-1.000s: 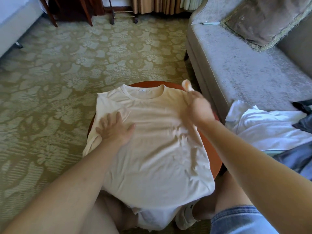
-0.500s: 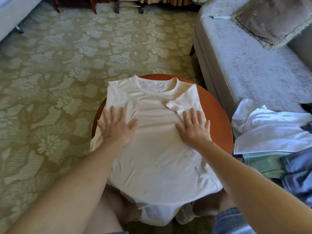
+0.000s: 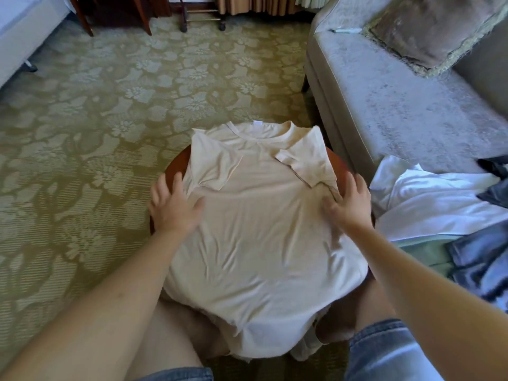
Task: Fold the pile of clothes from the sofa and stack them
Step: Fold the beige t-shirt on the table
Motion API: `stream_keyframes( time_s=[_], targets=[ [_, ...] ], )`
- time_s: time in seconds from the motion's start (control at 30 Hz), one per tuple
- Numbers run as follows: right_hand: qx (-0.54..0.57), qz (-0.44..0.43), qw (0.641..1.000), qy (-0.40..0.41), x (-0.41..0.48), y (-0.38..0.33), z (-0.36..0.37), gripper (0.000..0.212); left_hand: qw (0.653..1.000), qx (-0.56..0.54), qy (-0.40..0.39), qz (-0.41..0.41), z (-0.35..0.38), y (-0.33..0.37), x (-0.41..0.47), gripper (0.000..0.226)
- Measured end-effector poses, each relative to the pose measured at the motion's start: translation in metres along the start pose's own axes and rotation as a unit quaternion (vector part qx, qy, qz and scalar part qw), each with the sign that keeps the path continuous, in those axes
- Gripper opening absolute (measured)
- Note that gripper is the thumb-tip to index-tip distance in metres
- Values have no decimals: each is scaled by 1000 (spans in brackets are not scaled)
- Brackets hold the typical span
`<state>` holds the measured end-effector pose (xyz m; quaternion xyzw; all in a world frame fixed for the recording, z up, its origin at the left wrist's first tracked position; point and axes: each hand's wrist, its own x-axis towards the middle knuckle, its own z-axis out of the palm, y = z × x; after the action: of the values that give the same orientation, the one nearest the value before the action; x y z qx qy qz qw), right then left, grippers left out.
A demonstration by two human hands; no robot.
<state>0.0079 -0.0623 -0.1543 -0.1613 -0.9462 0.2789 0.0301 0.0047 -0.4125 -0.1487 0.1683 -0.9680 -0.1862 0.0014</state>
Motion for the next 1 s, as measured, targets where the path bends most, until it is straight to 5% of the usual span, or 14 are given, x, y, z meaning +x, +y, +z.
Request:
stream_keyframes(
  time_s=[0.13, 0.23, 0.47, 0.6, 0.73, 0.87, 1.0],
  targets=[
    [118, 125, 985, -19, -70, 37, -6, 85, 977, -140, -66, -148, 0, -36, -54, 102],
    [155, 173, 969, -81, -96, 49, -20, 83, 958, -191, -118, -180, -6, -54, -79, 109],
    [105, 66, 989, -80, -114, 40, -51, 52, 953, -204, -199, -105, -49, -59, -100, 80],
    [182, 18, 982, -39, -91, 9, -67, 34, 928, -320, -180, -68, -74, -37, -80, 45],
    [272, 21, 962, 22, -38, -26, -88, 35, 915, -397, -57, -49, -99, -1, -39, 19],
    [185, 33, 982, -36, -2, -27, -86, 53, 953, -287, -87, -34, -96, 14, -14, 73],
    [-15, 44, 987, -151, -14, 9, -44, 49, 966, -198, -153, -58, -50, -6, -29, 78]
  ],
)
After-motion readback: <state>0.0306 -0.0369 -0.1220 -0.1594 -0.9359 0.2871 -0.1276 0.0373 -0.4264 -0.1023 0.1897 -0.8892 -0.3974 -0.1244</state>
